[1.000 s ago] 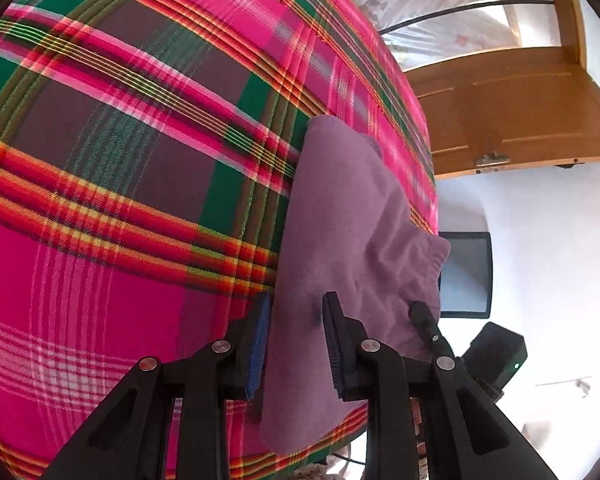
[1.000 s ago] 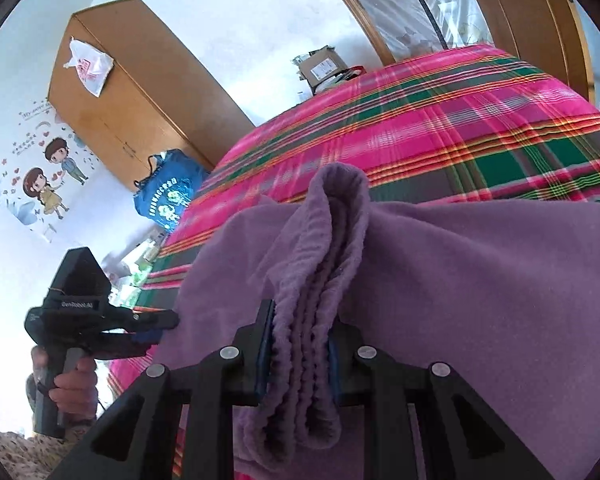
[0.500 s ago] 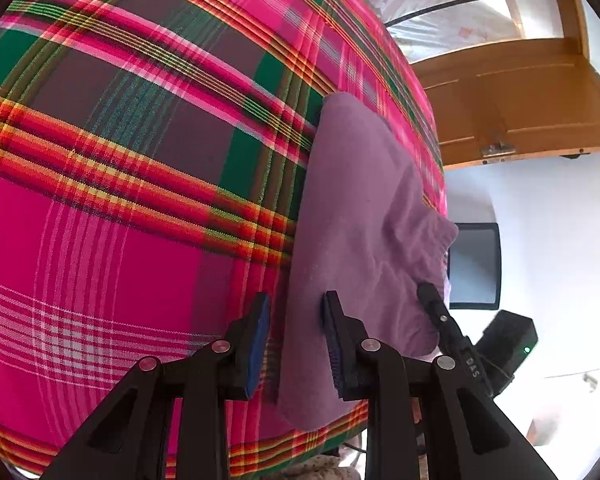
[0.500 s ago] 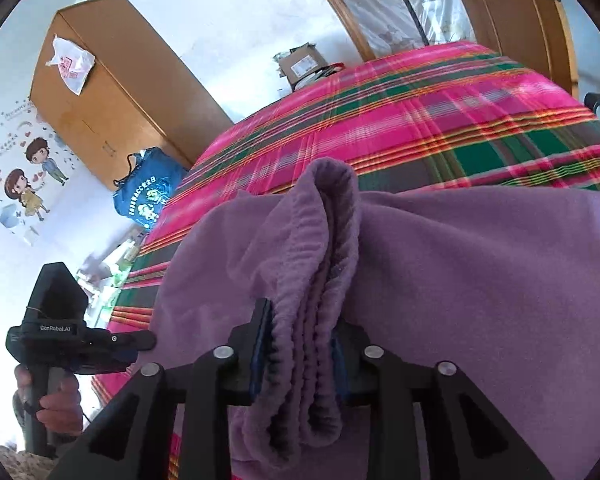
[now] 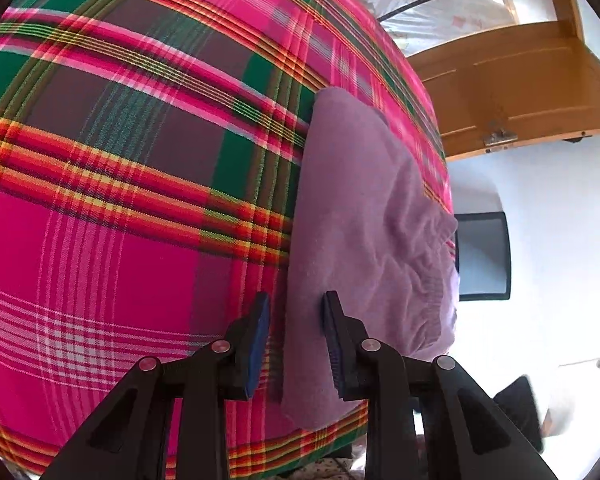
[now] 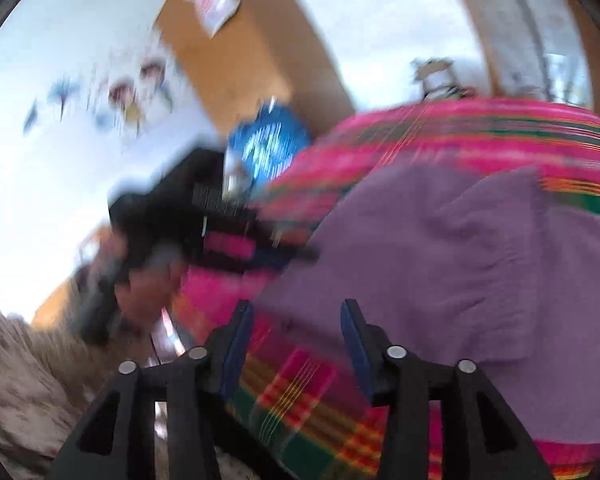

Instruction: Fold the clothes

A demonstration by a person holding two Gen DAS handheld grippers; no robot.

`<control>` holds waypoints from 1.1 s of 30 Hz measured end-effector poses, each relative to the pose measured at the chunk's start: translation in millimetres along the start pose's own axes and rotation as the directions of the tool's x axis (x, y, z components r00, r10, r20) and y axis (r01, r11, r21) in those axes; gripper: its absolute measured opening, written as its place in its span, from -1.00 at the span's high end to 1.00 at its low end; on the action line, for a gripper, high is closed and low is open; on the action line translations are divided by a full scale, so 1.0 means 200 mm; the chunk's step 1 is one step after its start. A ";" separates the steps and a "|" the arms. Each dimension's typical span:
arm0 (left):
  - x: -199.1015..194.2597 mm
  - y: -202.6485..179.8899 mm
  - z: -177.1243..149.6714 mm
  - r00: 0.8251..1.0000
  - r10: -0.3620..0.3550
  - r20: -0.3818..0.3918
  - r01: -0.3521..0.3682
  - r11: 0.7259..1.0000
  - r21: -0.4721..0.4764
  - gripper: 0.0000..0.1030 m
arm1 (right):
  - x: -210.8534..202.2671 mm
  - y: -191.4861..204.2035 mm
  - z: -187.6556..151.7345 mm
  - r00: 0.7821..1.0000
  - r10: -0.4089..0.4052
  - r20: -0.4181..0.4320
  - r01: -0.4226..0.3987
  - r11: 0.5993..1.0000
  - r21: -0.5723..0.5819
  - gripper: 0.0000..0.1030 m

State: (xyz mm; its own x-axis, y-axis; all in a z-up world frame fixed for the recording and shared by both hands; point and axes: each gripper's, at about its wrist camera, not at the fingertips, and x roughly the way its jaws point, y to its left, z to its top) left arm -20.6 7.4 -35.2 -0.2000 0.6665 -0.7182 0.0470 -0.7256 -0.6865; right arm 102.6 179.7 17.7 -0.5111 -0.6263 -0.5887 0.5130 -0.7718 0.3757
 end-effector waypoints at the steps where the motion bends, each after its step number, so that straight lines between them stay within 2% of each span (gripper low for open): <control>1: 0.00 0.00 0.00 1.000 0.001 0.000 -0.001 1.000 0.004 0.46 | 0.05 0.04 -0.01 1.000 -0.009 -0.030 0.008 1.000 -0.028 0.08; 4: -0.01 0.02 -0.01 1.000 -0.005 -0.003 0.005 1.000 -0.002 0.46 | 0.15 0.09 -0.03 0.997 -0.037 -0.061 0.033 0.997 -0.077 -0.04; 6: -0.02 0.02 -0.01 1.000 -0.012 0.001 0.012 1.000 -0.004 0.46 | 0.21 0.12 -0.04 0.996 -0.056 -0.075 0.048 0.993 -0.104 -0.05; 9: -0.02 0.03 -0.01 1.000 -0.020 -0.004 0.020 1.000 -0.016 0.45 | 0.23 0.13 -0.02 0.995 -0.075 -0.059 0.068 0.993 -0.101 -0.11; 16: -0.01 0.02 0.01 1.000 -0.030 -0.011 0.029 0.999 -0.013 0.46 | 0.27 0.17 0.02 0.994 -0.107 -0.007 0.106 0.990 -0.092 -0.12; 20: -0.02 0.03 0.01 0.999 -0.033 -0.019 0.033 0.999 -0.012 0.46 | 0.34 0.19 0.03 0.993 -0.111 -0.037 0.107 0.990 -0.092 -0.12; 22: -0.02 0.04 0.01 0.999 -0.040 -0.022 0.039 0.999 -0.016 0.46 | 0.35 0.17 0.04 0.996 -0.087 -0.032 0.085 0.995 -0.060 -0.16; 26: -0.04 0.05 0.01 0.999 -0.045 -0.029 0.044 0.999 -0.014 0.46 | 0.34 0.15 0.04 0.999 0.020 -0.048 -0.020 1.000 0.017 -0.18; 28: -0.04 0.05 0.01 0.999 -0.044 -0.032 0.043 0.999 -0.013 0.46 | 0.34 0.17 0.03 0.999 0.012 -0.049 -0.012 1.000 0.007 -0.18; 33: -0.03 0.03 0.01 0.998 -0.044 -0.034 0.044 0.999 -0.009 0.46 | 0.34 0.17 0.02 0.997 0.056 -0.050 -0.054 0.998 0.045 -0.19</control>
State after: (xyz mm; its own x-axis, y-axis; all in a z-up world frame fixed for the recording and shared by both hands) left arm -21.3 -1.6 -35.7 -0.1689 0.7034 -0.6904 0.0467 -0.6940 -0.7185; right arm 82.6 110.3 -6.8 -0.4465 -0.6620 -0.6019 0.5079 -0.7414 0.4387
